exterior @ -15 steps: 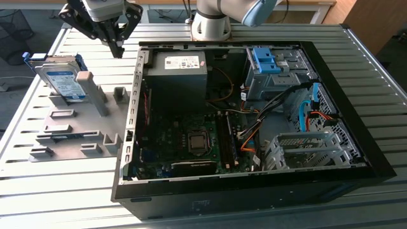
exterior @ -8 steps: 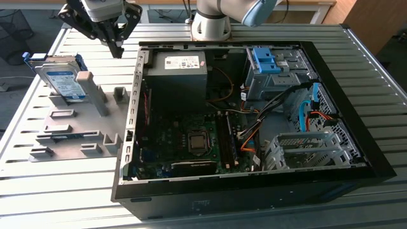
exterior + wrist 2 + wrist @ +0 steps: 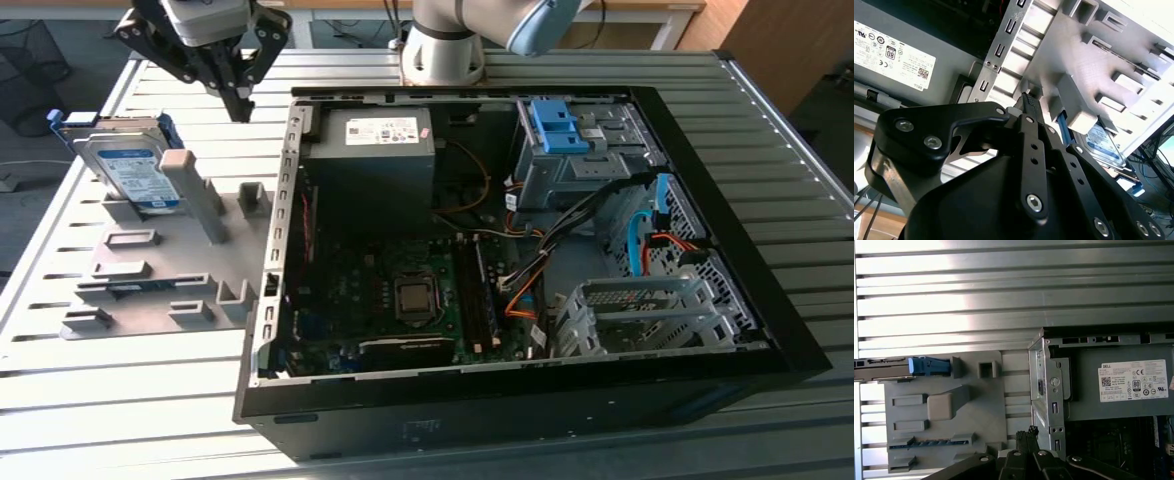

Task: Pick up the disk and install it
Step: 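Reach for the disk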

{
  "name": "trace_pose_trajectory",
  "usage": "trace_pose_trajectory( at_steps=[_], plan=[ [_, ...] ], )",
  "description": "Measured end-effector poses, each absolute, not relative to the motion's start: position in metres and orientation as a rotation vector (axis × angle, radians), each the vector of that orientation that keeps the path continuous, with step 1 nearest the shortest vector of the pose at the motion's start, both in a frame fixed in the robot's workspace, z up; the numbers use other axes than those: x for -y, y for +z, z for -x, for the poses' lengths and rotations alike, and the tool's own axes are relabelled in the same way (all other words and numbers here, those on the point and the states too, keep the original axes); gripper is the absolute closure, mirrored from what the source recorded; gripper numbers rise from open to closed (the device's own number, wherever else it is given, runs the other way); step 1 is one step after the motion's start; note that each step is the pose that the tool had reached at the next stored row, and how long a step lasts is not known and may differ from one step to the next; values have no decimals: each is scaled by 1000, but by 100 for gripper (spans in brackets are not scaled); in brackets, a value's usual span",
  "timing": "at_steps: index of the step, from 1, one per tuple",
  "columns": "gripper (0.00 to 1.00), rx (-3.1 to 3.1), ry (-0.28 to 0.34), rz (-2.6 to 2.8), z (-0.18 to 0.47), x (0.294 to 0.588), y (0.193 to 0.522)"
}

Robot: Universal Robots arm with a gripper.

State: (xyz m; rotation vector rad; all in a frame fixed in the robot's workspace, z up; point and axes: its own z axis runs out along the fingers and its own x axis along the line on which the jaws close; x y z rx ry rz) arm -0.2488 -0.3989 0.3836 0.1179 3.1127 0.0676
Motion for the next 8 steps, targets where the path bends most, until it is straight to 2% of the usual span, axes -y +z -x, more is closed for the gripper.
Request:
trace_pose_trajectory(
  at_steps=[8],
  plan=[
    [89, -3113, 68, -118, 250, 399, 383]
  ],
)
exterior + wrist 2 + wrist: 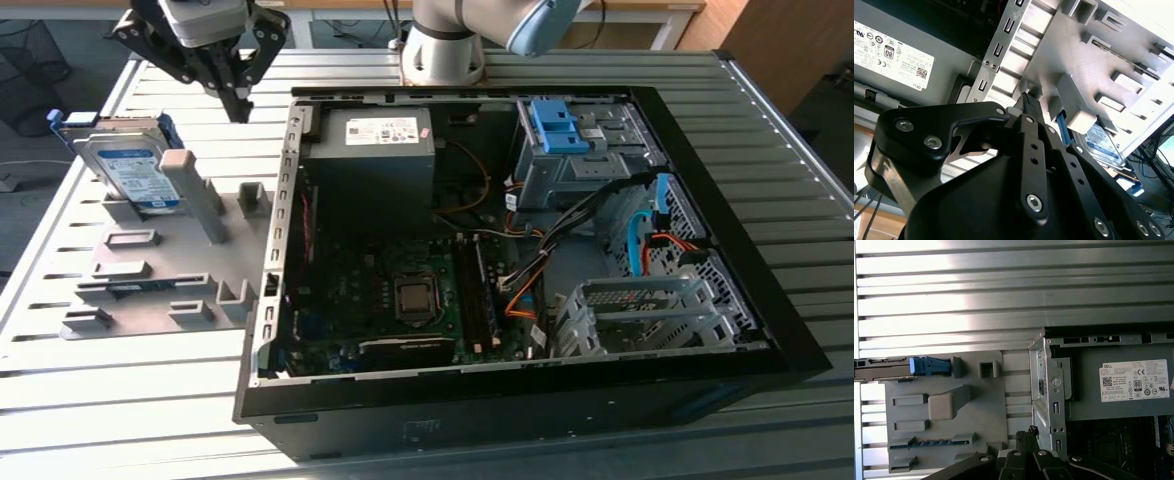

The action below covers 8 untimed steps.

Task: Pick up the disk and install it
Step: 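Reach for the disk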

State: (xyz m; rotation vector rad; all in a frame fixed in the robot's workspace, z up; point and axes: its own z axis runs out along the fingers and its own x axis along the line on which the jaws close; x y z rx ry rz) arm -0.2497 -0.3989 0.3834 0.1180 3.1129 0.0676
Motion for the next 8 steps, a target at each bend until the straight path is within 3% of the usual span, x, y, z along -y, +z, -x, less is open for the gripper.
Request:
trace_pose_trajectory(
  at_steps=[8],
  plan=[
    [89, -3113, 68, -118, 250, 399, 383]
  ],
)
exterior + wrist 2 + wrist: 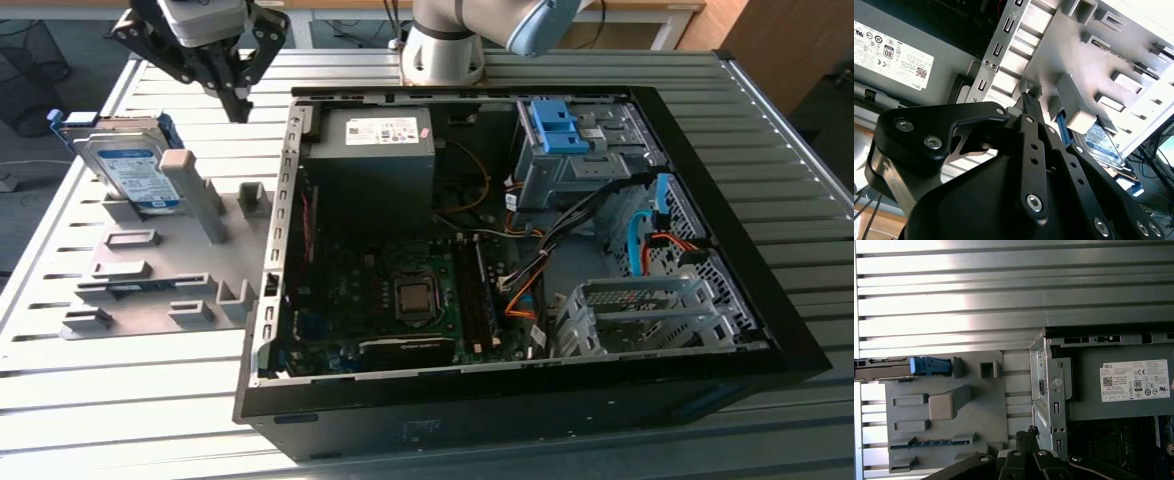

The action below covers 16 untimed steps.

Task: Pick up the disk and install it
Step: 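Reach for the disk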

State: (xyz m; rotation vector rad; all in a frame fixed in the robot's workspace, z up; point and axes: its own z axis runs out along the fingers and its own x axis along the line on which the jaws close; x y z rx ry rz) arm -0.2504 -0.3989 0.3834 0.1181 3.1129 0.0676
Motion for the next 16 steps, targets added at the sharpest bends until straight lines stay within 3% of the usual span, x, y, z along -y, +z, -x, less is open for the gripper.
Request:
trace_pose_trajectory(
  at_steps=[16],
  plan=[
    [89, -3113, 68, -118, 257, 396, 383]
  ],
)
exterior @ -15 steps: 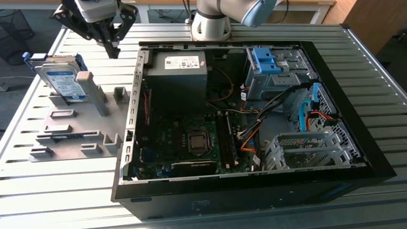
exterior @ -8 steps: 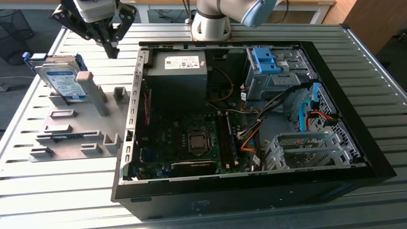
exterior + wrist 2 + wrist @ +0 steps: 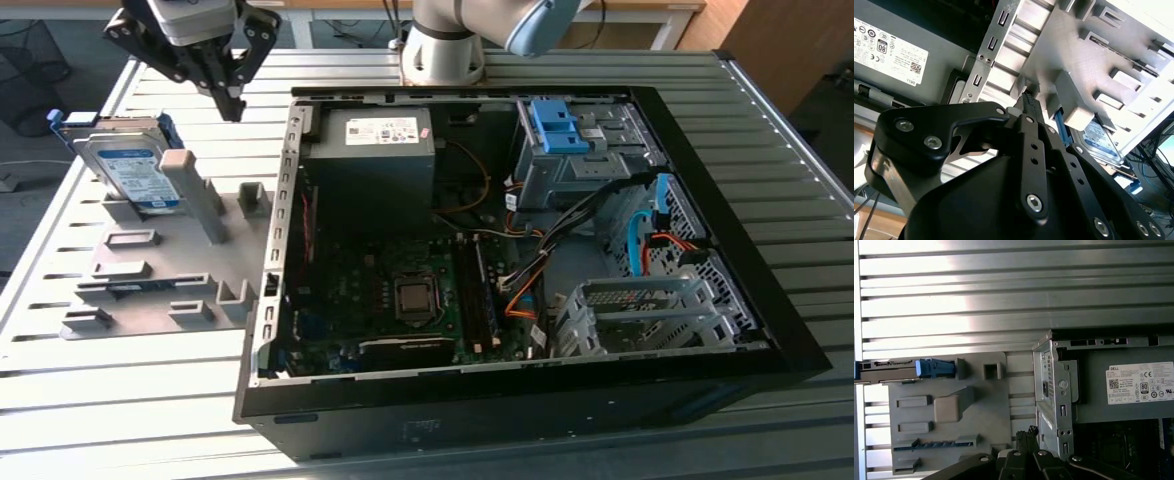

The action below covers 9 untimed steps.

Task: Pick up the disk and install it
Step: 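Reach for the disk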

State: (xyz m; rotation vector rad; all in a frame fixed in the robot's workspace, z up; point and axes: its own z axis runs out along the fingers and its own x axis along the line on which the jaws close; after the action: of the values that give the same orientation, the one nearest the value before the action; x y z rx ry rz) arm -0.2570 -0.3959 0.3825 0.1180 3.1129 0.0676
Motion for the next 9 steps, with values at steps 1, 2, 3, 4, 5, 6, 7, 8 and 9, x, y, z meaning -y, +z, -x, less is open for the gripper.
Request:
trace_pose_trajectory(
  at_steps=[1, 2, 3, 4, 5, 6, 7, 8, 9],
  plan=[
    [89, -3113, 68, -118, 257, 396, 382],
    [89, -3113, 68, -118, 258, 396, 382],
    [89, -3113, 68, -118, 258, 396, 382],
    [89, -3113, 68, -118, 258, 396, 382],
    [89, -3113, 68, -118, 258, 396, 382],
    [89, -3113, 68, -118, 258, 396, 382],
    [89, -3113, 68, -118, 258, 396, 382],
    [89, -3113, 68, -118, 258, 396, 382],
    [89, -3113, 68, -118, 258, 396, 382]
  ],
)
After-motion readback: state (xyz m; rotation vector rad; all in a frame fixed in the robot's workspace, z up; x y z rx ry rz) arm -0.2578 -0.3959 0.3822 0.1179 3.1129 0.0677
